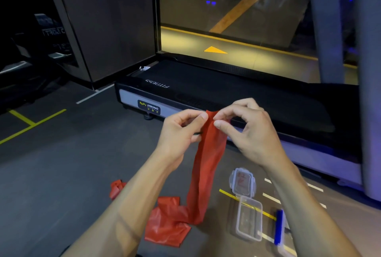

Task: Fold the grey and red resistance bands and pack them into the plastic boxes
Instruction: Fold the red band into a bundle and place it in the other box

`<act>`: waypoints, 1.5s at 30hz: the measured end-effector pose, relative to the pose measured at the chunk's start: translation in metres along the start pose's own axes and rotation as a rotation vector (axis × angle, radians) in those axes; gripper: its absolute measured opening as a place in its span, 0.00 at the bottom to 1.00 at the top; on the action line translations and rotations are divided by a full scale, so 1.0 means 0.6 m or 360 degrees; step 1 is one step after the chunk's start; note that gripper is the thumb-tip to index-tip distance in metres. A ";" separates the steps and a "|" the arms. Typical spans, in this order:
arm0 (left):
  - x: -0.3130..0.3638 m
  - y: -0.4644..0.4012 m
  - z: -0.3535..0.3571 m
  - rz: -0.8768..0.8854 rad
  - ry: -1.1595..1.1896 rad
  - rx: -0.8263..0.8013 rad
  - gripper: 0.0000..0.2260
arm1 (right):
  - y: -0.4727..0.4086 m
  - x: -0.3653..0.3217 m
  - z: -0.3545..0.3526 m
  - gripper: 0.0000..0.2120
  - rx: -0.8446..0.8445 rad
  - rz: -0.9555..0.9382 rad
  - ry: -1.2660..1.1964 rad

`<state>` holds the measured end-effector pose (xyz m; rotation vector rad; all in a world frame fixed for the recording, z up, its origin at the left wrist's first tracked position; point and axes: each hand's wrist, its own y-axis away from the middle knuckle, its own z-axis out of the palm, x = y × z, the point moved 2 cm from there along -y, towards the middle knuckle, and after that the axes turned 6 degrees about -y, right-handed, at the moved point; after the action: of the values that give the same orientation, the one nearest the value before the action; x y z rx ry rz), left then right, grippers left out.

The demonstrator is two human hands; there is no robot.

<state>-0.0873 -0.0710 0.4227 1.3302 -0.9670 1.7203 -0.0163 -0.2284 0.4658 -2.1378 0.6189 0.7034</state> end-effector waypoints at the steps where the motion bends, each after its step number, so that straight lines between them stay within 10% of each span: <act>1: 0.000 0.001 0.001 -0.0007 0.0057 -0.0007 0.07 | -0.001 -0.003 -0.001 0.03 0.0029 -0.0043 -0.0018; 45: 0.013 0.008 0.011 0.0225 -0.0152 -0.0044 0.06 | -0.004 -0.002 -0.002 0.09 0.0102 0.0023 -0.0425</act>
<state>-0.0903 -0.0785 0.4308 1.3647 -1.1594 1.7542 -0.0152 -0.2278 0.4688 -1.9395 0.5055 0.9454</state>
